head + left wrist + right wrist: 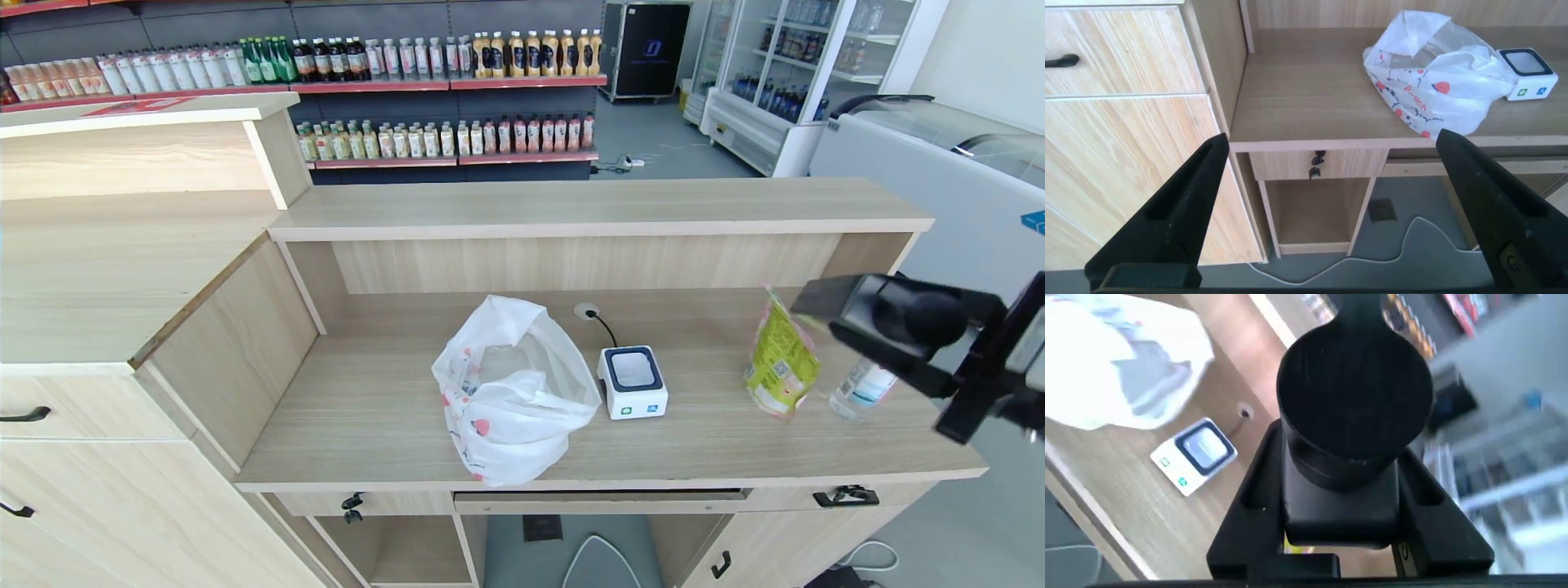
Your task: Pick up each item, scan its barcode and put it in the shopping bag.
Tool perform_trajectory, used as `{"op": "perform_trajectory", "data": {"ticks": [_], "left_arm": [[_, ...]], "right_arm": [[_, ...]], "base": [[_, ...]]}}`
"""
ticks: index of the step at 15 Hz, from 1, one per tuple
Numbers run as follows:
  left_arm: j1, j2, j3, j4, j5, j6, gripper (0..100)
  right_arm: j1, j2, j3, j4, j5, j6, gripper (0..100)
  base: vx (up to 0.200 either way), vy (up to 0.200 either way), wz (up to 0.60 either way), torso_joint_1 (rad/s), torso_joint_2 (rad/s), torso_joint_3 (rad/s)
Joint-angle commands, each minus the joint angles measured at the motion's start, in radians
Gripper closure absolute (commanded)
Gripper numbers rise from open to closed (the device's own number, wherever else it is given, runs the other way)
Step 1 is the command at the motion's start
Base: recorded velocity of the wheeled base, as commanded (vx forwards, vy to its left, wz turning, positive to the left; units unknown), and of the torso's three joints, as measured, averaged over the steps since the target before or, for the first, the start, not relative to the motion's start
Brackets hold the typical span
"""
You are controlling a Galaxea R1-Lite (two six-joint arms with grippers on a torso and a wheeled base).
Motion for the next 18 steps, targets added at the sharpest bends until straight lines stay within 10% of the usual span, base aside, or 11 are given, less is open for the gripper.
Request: {"op": "perform_trajectory", "data": {"ticks": [1, 10, 18], "left_arm": [[0.000, 0.001, 0.000, 0.000, 0.000, 0.000, 0], [0.000, 0.001, 0.000, 0.000, 0.000, 0.000, 0], [0.000, 0.001, 0.000, 0.000, 0.000, 0.000, 0]], "right_arm": [[-0.192, 0.046, -0.110, 0.023, -0.247, 0.319, 100], [-0.282, 0.150, -0.076, 0.152, -0.222, 0.857, 100], [-0.278, 0.412, -0.339, 0.248, -0.152, 1.246, 100]], "base": [[0.000, 0.000, 0.00, 0.000, 0.00, 0.000], [0.000, 0.000, 0.20, 0.000, 0.00, 0.001], [0.000, 0.000, 0.37, 0.002, 0.00, 0.001]]}}
